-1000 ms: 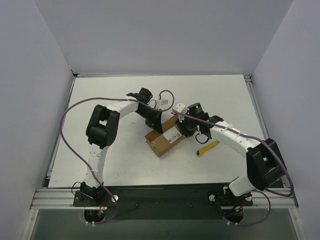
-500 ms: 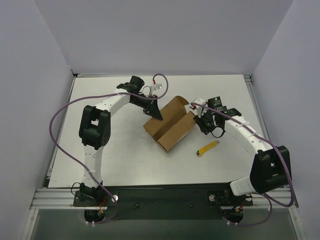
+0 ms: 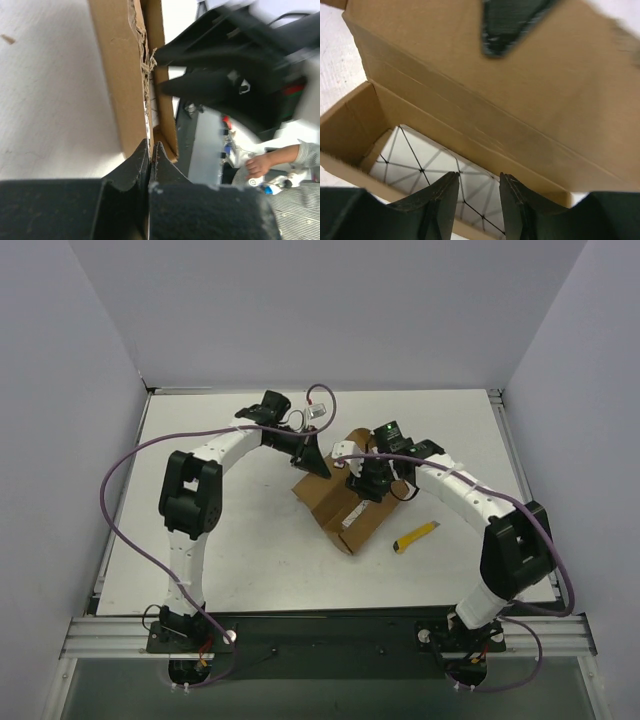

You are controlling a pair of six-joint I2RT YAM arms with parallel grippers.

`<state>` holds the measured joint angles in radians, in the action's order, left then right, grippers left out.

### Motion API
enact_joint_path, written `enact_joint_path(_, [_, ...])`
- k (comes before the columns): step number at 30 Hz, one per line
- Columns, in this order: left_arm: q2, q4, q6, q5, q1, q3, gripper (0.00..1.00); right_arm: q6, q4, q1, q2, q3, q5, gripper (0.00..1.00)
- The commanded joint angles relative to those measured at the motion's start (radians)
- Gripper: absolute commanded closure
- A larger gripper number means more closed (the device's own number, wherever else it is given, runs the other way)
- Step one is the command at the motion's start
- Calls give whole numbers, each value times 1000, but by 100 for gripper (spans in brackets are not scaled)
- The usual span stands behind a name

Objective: Unpack the express box

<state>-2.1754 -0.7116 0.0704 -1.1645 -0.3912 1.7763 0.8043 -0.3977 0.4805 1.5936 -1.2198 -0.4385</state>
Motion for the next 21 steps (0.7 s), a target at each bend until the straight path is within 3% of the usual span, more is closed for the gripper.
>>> enact_joint_path(1, [45, 193, 175, -161, 17, 5, 100, 53, -33, 24, 32, -12, -36, 61])
enact_joint_path(2, [52, 325, 239, -214, 20, -15, 100, 53, -33, 26, 34, -7, -29, 61])
enact_joint_path(4, [78, 533, 507, -251, 22, -113, 100, 64, -33, 27, 25, 18, -26, 61])
enact_joint_path(5, [83, 827, 622, -264, 20, -156, 100, 78, -35, 27, 5, 32, -26, 61])
enact_joint_path(6, [78, 1010, 916, -285, 20, -197, 100, 93, -35, 27, -4, 46, -28, 61])
enact_joint_path(7, [63, 1445, 1106, -294, 18, -260, 100, 142, -39, 27, -17, 60, -31, 59])
enact_joint_path(8, [45, 1463, 1209, -308, 17, -250, 100, 169, -41, 27, -42, 93, -38, 55])
enact_joint_path(12, [8, 1387, 1157, -327, 8, -230, 100, 337, -38, 27, -89, 164, -55, 41])
enact_joint_path(21, [-15, 1374, 1135, -333, 6, -251, 100, 505, -41, 6, -41, 86, -78, 41])
